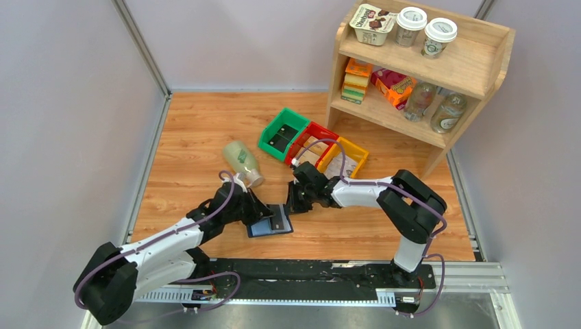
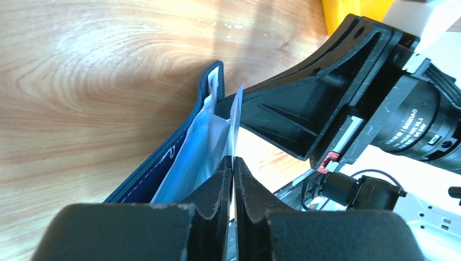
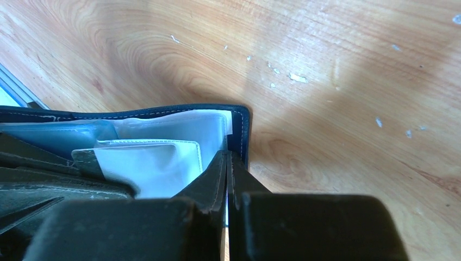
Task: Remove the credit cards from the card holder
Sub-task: Remove the credit card from the card holder, then place the credit card in the storage box.
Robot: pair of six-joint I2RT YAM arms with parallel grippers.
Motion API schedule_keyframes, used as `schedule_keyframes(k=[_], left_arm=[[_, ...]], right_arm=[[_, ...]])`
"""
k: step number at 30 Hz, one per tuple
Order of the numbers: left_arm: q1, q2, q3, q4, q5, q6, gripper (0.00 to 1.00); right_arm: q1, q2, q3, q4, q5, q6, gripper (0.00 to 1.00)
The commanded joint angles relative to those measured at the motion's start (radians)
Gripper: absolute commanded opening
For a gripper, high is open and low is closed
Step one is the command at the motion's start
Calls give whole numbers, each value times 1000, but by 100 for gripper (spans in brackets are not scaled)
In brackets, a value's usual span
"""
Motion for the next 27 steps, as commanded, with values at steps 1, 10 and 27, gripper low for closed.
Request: schedule_keyframes(k=[1,10,27], left_arm=[[9,-38,36,-67,2,30,11],[20,-135,60,-245,-78,93,4],[46,-173,451,-538,40,850,0]], right_arm=[[12,101,-55,-141,130,-32,0],[10,89,-53,-143,133,-40,0],[12,-379,126,-226,86,-380,52]])
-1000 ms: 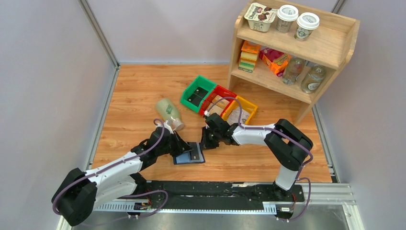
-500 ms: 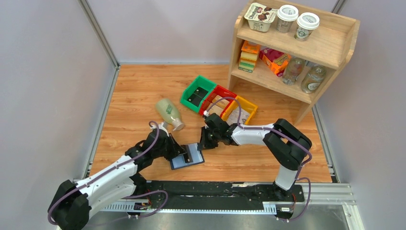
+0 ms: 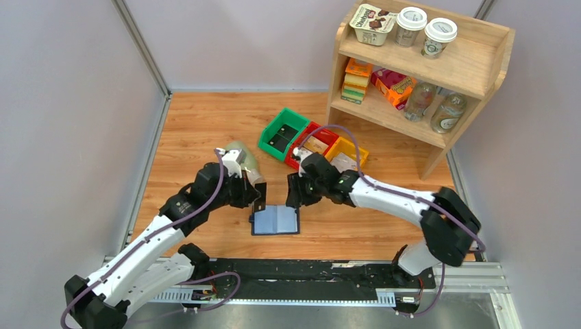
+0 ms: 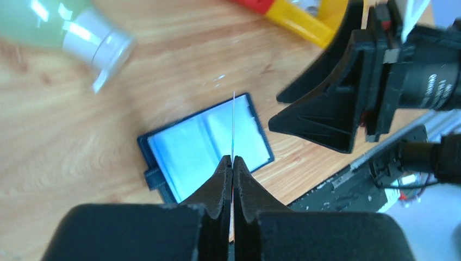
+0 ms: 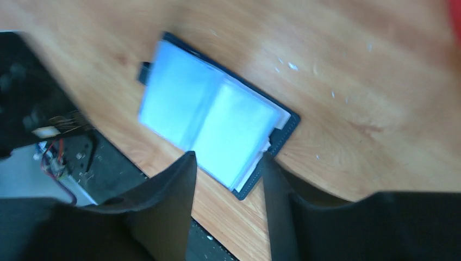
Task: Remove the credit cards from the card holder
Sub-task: Place the credit card in the storage box.
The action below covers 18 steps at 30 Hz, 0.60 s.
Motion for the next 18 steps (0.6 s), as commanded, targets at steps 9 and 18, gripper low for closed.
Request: schedule_keyframes(k=[9,18], left_arm=[[1,43,366,-225,463,761,3],[2,118,481,-293,600,952,3]], right_arm=[[1,-370,223,-95,-195,-521,92],[4,-260,402,-209,-461,-648,88]])
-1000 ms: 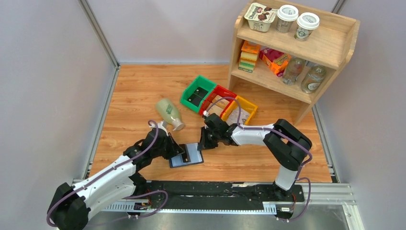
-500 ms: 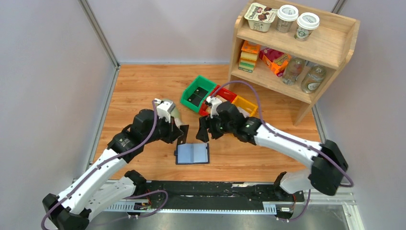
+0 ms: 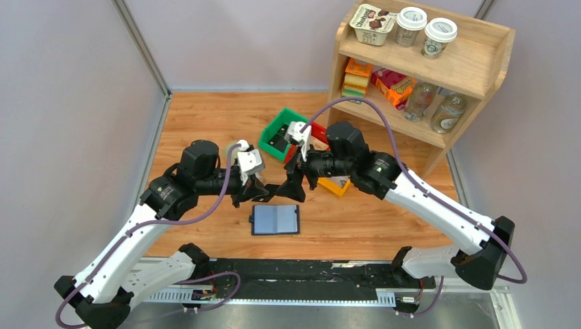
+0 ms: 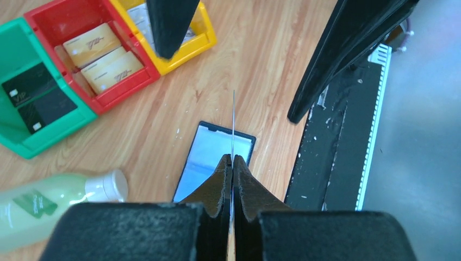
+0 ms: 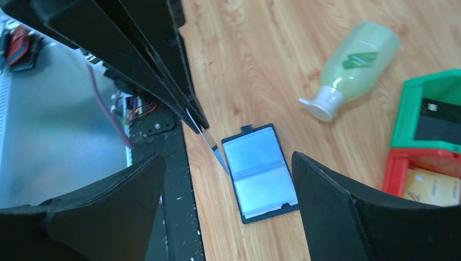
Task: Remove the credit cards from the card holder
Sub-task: Place the credit card in the storage box.
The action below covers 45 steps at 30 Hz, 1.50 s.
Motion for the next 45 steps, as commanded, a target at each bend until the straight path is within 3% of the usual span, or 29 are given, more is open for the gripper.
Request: schedule_keyframes(k=[1,3,7,9,11,12,13,14,16,20,24,27,32,41,45], left_arm=[[2,38,64,-38,110,142,3],[2,49,73,-30,114,146,3],[2,63,82,-29,103,156,4],[2,60,77,-24,48,142,9],[2,46,64,-1,-85,89,23],[2,37,47,26,-215,71,37],[1,17,38,42,-280,30,40],[2,5,7,86,-455,-8,46],[2,-47,-51,151,-673,-67,50],[2,-209,-169,218,-1022,-171,71],[2,-363,-332,309,-1286,-245,78],[4,-448,-429,421,-1307,-191,78],[13,-459,-440,427,-1310,-177,78],[34,-452,-429,406,-1301,-179,81],[36,-460,-429,393,-1291,-185,81]], right_arm=[[5,68,83,-62,-167,-90,85],[5,93,98,-65,-205,-93,78],[3,148,144,-107,-242,-96,29],[0,168,162,-124,-239,-94,0],[-12,187,169,-118,-216,-64,0],[-23,194,169,-110,-196,-41,0],[-38,206,167,-95,-184,-15,0],[-59,213,163,-76,-170,30,0],[-92,239,163,-43,-123,93,0],[-144,326,207,-39,83,218,0],[-197,450,304,-56,245,390,0],[-211,528,346,-20,368,527,0],[-228,737,537,-99,539,709,0],[-236,1045,822,-102,571,874,1],[-236,1066,856,-165,644,860,18]])
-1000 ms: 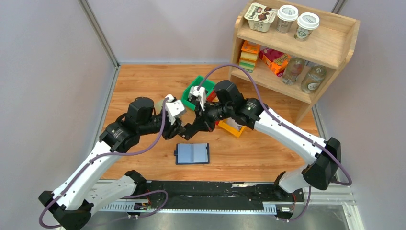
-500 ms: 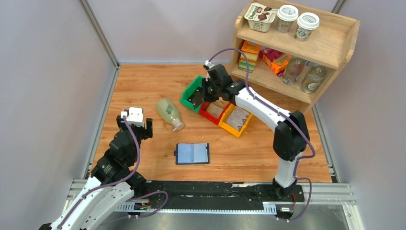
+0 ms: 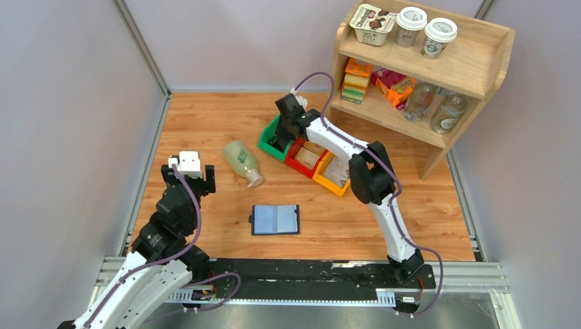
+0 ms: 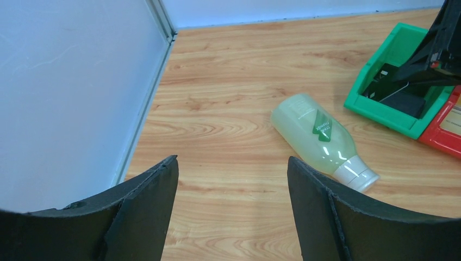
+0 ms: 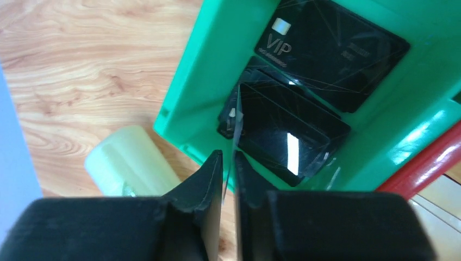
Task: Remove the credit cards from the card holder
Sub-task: Place the credit card in the storage box.
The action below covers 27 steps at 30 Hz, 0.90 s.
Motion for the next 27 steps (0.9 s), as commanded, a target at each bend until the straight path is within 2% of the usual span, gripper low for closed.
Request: schedule_keyframes(k=[1,9,16,21,27], left_arm=[[7,-13,15,23,3,-7,81],[7,32,50,-35,94,-64,82],[7,171,151,-211,236,-246,84],[7,285,205,-360,426,-401,84],[7,343,116,-333,655,-544,84]], right_arm=[[-2,-20,59,-57,118,35,23],[27,-298,-148,-70,232,-102,51],[108,-569,-443,-71,183,-155,69],[223,-698,-625,-82,164,-146,72],[339,-734,-789,-74,115,-64,66]])
